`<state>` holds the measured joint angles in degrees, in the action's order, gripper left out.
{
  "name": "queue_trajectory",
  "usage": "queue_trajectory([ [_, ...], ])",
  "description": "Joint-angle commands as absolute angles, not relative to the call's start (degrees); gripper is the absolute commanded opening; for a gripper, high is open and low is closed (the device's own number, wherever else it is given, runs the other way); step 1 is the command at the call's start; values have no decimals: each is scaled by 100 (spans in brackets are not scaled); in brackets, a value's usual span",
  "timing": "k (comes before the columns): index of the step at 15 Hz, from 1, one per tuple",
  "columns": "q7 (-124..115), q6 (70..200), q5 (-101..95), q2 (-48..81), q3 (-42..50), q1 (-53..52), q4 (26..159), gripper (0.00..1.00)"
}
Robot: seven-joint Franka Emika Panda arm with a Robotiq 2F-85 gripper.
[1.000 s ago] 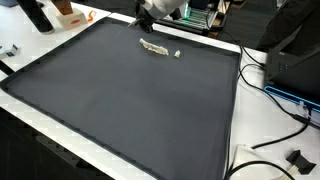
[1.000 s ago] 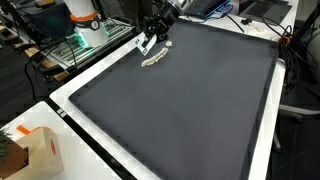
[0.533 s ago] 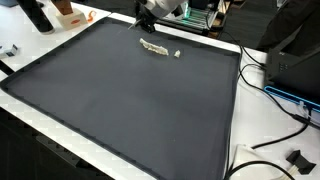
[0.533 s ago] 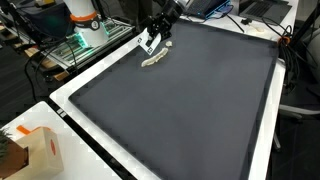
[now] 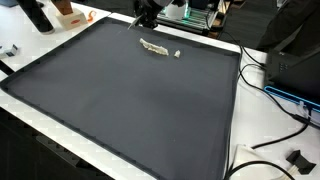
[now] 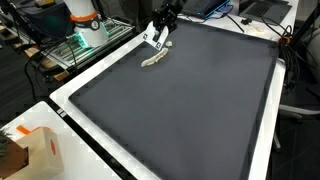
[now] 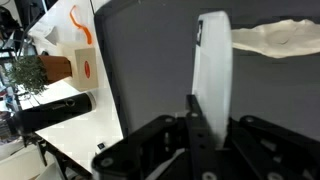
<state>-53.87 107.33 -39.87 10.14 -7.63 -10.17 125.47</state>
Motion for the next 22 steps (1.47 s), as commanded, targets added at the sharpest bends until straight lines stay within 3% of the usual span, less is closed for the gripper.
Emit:
queue_trajectory([
  [1,-4970,11274,-3743,408,-769,-958,13015,1],
  [22,-2176,12806,-1537,-2097,-755,-653,14621,1],
])
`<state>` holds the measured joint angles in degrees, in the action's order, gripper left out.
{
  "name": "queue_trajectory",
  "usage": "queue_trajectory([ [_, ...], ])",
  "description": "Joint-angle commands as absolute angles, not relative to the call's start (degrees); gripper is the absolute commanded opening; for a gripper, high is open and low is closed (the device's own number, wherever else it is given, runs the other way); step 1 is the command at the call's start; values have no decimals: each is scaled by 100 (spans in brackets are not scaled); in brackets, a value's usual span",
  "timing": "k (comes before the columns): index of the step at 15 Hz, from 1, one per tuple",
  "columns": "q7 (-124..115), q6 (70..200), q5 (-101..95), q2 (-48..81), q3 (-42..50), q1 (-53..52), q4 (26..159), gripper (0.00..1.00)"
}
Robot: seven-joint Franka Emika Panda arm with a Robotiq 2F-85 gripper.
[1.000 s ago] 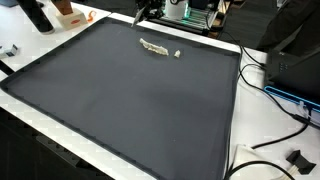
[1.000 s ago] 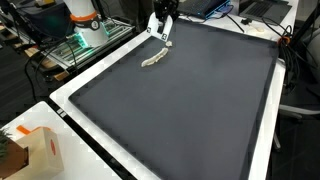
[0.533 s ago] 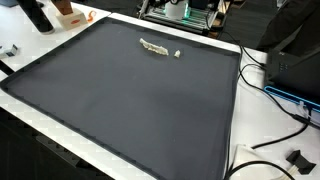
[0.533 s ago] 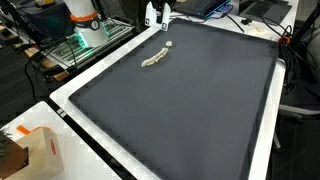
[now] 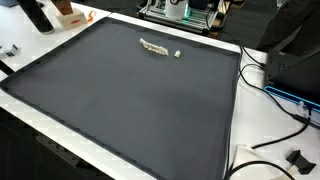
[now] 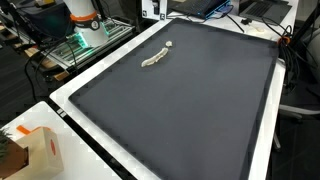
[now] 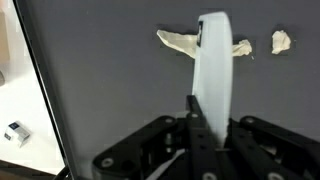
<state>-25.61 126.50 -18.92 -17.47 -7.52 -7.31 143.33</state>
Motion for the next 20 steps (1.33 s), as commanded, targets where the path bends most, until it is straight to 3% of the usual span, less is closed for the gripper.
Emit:
queue_trajectory([
  [1,-2098,12801,-1461,-2143,-757,-644,14635,1],
  [20,-1455,12698,-1008,-2291,-845,-562,14558,4],
])
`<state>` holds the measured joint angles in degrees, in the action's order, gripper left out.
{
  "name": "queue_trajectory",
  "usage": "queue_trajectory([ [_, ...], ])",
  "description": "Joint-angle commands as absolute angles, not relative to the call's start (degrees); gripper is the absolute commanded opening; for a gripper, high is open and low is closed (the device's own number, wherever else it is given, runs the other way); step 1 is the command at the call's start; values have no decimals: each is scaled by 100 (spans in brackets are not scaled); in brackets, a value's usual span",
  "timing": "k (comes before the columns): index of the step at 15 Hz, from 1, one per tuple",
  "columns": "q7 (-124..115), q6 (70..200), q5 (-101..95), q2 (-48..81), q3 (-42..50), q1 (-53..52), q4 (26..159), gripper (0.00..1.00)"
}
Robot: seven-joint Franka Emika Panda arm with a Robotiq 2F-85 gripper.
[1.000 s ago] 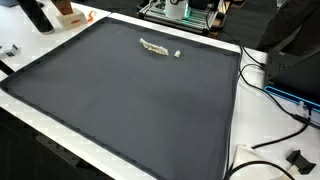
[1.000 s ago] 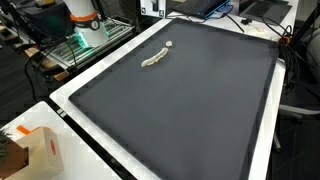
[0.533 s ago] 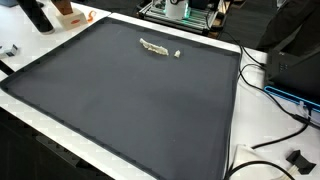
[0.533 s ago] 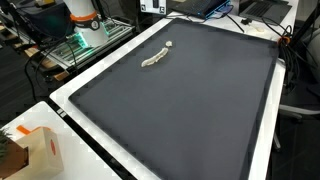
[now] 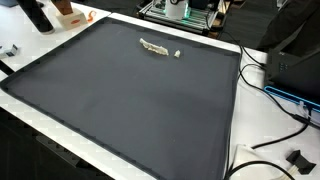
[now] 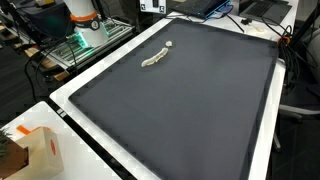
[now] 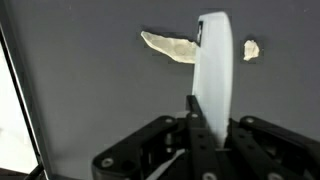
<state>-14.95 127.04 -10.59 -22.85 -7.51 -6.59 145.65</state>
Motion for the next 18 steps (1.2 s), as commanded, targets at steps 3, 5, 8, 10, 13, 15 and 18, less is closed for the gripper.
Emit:
queue_trajectory([
  [3,-999,12948,-893,-2027,-723,-646,14540,1],
  [5,-375,13376,-725,-1907,-607,-780,14655,1],
  [8,405,13878,-469,-1671,-543,-880,14812,1],
  [10,855,14135,-217,-1506,-489,-944,14922,1],
  [13,1338,14490,158,-1279,-441,-1015,15064,1],
  [15,1547,14652,309,-1138,-455,-1051,15123,1],
  [18,1679,14818,385,-819,-480,-1039,15126,1],
])
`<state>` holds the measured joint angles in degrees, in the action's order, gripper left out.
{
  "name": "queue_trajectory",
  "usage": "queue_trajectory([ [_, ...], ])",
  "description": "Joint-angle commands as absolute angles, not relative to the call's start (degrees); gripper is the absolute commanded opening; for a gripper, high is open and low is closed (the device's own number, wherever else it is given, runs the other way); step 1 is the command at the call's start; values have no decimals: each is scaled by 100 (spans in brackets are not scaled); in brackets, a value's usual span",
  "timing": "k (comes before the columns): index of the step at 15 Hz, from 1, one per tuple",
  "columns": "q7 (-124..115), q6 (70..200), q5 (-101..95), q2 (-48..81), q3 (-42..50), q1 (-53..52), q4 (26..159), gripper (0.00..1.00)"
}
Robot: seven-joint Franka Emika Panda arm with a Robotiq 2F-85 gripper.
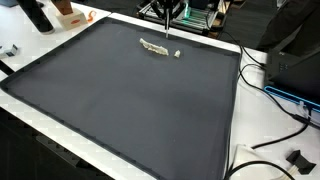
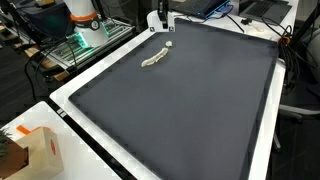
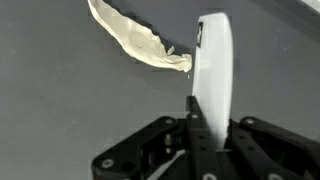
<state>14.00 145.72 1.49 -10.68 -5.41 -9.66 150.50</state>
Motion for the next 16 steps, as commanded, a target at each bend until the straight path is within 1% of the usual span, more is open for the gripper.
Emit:
queue_trajectory([
  [1,1666,14874,368,-700,-488,-1011,15111,1],
  [16,1523,15650,205,774,-622,-724,14657,1],
])
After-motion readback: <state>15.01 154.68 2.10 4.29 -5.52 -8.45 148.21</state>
